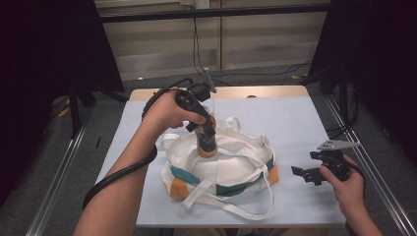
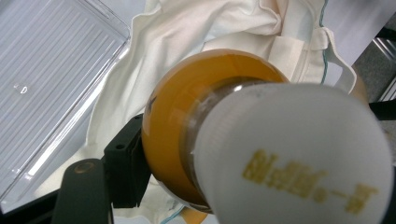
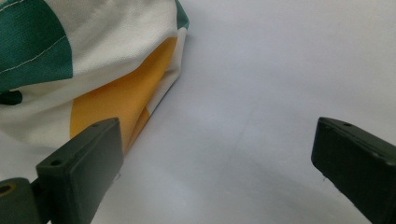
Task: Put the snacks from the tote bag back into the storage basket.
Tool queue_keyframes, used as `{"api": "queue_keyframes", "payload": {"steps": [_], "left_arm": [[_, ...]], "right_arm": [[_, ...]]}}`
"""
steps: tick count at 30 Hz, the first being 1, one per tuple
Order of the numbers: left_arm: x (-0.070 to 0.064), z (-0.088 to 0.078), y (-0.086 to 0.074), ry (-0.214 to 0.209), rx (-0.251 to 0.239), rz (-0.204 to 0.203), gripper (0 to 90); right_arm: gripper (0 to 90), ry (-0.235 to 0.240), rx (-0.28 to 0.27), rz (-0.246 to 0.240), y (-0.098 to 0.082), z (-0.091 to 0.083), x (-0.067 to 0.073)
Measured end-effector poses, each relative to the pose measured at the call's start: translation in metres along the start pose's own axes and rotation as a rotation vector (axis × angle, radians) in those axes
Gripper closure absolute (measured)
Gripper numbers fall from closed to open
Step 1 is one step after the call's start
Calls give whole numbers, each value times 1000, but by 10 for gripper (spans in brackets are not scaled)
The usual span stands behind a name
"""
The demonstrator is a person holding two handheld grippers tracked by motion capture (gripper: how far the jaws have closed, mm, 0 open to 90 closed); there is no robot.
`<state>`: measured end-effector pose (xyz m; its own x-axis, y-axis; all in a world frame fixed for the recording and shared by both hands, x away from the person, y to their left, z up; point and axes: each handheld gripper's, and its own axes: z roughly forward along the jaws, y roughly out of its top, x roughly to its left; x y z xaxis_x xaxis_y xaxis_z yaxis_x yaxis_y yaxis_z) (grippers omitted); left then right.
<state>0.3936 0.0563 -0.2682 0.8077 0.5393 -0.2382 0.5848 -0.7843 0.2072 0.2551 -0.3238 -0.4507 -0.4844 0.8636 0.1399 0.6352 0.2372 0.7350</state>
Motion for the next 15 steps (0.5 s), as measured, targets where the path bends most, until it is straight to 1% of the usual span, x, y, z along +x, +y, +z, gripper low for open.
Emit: {"api": "queue_keyframes", "payload": {"steps": [1,2,3,5,6,8,9,10,11,12,13,15], "left_arm": [[0,-1,0,3,1,7,300],[0,-1,0,3,-2,-2,300],[0,-2,1,3,-3,3,300],[-1,-2,1,2,-4,-2,300],[0,-4,3,5,2,13,299],[-1,-5,3,11,4,10,299],[-2,-6,4,7,-7,-4,300],[-2,-7,5,9,-8,-6,300],[-2,-7,5,7,-6,-2,299],[-1,-8,6,7,-3,11,299],[-1,-9,7,8,-2,12,300],[-2,-9,8,12,-5,-3,299]], "right_arm": [[20,0,-2,-2,0,0,0],[21,1,-1,1,0,0,0],[21,0,-2,0,0,0,-1],[20,0,-2,-1,0,0,-1],[20,-1,1,1,0,0,-1],[20,-1,-1,-1,0,0,-1],[20,1,-2,-2,0,0,-1],[21,0,-2,-4,0,0,-1],[20,-1,-1,-4,0,0,0],[21,-1,1,-4,0,0,0],[20,-2,1,-3,0,0,0],[21,1,5,-4,0,0,0]]}}
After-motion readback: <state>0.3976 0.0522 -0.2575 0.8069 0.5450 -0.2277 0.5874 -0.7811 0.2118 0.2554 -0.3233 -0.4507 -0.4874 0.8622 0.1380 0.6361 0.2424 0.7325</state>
